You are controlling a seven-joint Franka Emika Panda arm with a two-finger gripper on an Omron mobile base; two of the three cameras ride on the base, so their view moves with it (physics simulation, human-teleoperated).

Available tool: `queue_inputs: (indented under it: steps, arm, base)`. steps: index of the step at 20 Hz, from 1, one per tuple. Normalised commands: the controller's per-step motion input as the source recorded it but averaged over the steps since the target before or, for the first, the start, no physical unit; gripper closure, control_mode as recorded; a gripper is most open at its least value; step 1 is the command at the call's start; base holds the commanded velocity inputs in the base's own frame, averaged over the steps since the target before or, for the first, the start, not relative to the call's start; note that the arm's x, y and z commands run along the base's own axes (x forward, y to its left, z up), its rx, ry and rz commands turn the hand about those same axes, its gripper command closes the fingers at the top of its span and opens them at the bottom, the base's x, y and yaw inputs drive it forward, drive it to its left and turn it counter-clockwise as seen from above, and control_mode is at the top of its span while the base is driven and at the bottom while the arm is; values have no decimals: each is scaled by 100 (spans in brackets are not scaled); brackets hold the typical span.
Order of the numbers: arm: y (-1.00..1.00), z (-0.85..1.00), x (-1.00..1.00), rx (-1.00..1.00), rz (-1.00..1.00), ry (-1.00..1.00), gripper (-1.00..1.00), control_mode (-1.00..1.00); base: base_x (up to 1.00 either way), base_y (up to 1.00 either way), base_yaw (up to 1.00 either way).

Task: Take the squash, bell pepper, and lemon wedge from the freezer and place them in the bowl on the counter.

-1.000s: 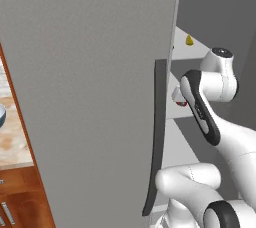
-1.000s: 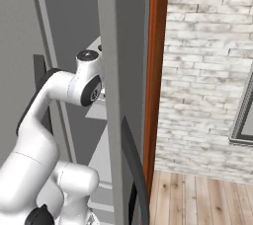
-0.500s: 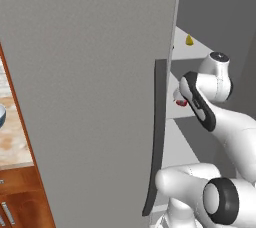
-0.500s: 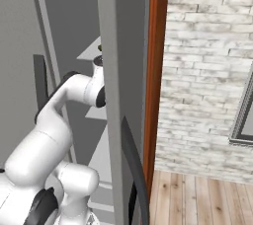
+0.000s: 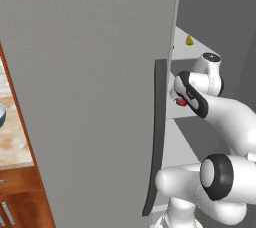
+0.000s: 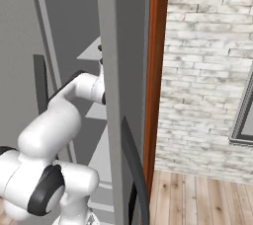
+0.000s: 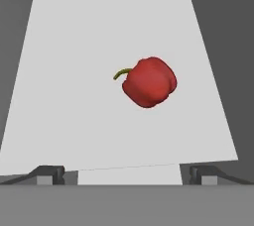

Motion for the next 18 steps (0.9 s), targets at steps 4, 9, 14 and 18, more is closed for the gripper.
queue_inputs:
  steps: [4,9,14,18]
  arm:
    - [-4,-23,36,0,0,0,-100,-100]
    - [-2,-27,30,0,0,-3,-100,-100]
    - [-4,-13,11,0,0,-7,-100,-100]
    - [-2,-11,5,0,0,-5,-100,-100]
  base:
    - [0,0,0]
    - [0,0,0]
    - [0,0,0]
    - [0,0,0]
